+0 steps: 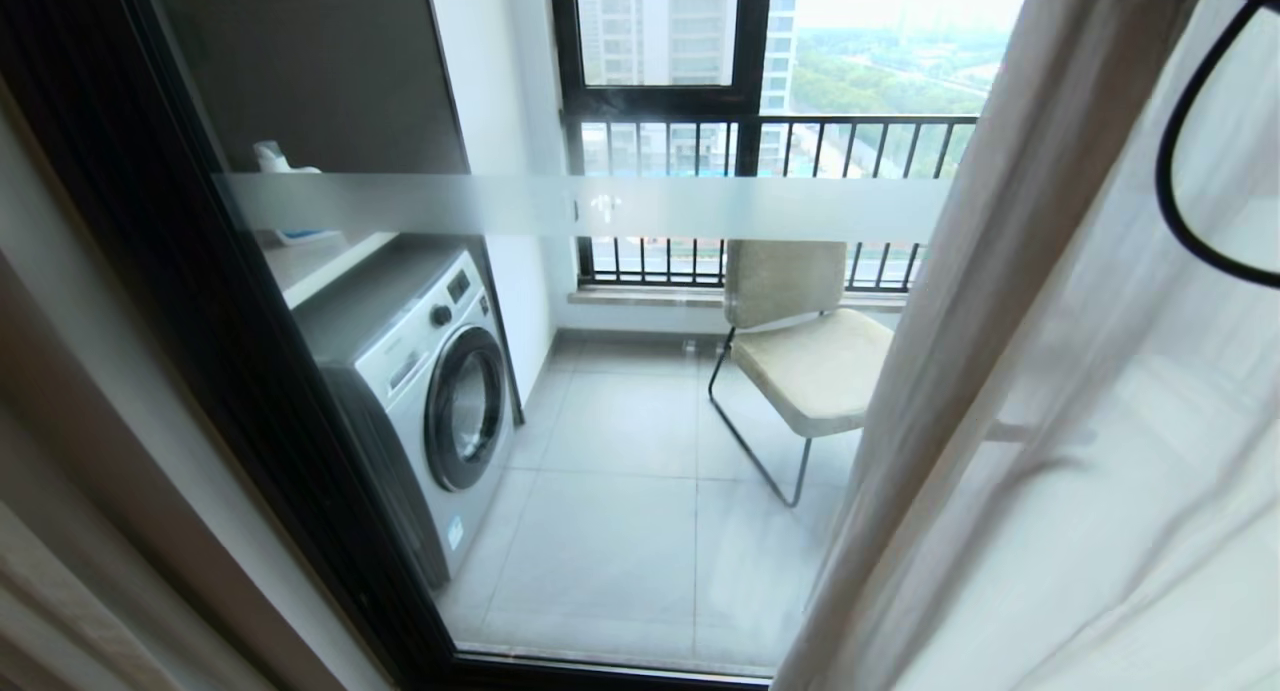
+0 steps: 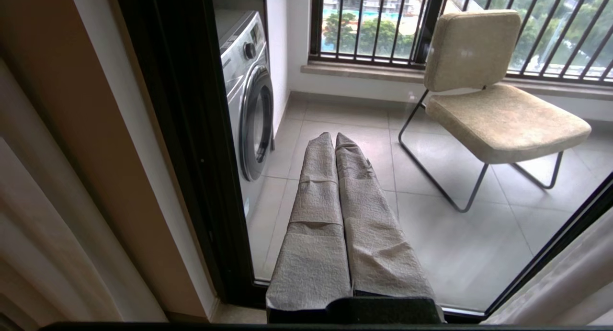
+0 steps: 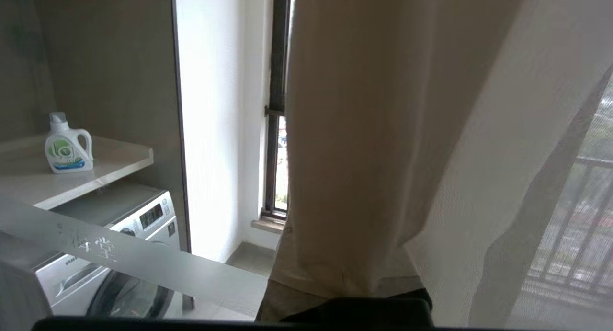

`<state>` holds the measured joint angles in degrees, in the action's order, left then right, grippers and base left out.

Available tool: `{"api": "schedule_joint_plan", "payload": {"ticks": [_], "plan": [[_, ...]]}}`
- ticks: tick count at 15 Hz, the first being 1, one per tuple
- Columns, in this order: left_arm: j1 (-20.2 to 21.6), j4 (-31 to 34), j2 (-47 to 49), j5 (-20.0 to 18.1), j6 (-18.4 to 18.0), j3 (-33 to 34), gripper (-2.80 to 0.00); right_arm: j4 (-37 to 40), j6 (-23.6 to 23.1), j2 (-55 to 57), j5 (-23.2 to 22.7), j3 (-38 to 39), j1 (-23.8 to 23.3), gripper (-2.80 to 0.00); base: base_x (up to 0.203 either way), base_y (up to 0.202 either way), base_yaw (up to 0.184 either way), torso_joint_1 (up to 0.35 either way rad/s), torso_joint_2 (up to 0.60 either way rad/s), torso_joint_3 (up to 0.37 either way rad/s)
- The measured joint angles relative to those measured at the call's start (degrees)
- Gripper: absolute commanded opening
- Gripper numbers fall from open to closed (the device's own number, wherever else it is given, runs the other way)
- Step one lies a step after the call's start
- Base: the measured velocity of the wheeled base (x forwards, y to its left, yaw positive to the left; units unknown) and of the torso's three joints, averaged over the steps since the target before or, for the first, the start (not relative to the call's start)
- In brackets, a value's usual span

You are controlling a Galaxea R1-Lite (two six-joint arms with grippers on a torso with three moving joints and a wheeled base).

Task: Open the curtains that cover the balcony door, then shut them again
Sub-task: Close the inner curtains on both sides

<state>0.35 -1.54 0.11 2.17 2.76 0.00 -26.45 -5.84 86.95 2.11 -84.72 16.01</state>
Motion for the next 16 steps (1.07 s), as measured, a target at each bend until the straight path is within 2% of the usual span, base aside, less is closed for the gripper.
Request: {"api": "schedule_joint_plan", "payload": {"ticks": [8,11,13,16], "plan": [[0.0,0.0,0.0,0.0,0.0,0.0,-2.8,-0.6,-2.8,6.9,8.9,-5.4,15.2,-2.8,0.0,0.0,0.0,0.0,0.0,0.0],[0.0,0.0,0.0,0.0,0.0,0.0,-2.8,-4.1,-5.1,10.4,12.5,-6.5,21.9,-2.8,0.0,0.0,0.0,0.0,0.0,0.0],[0.0,0.0,0.0,0.0,0.0,0.0,-2.8,-6.8,-7.1,12.6,13.0,-6.7,24.6,-2.8,0.0,0.0,0.0,0.0,0.0,0.0],[0.0,0.0,0.0,0.0,0.0,0.0,-2.8,-7.8,-7.4,14.9,13.4,-6.7,26.4,-2.8,0.0,0.0,0.0,0.0,0.0,0.0]]}}
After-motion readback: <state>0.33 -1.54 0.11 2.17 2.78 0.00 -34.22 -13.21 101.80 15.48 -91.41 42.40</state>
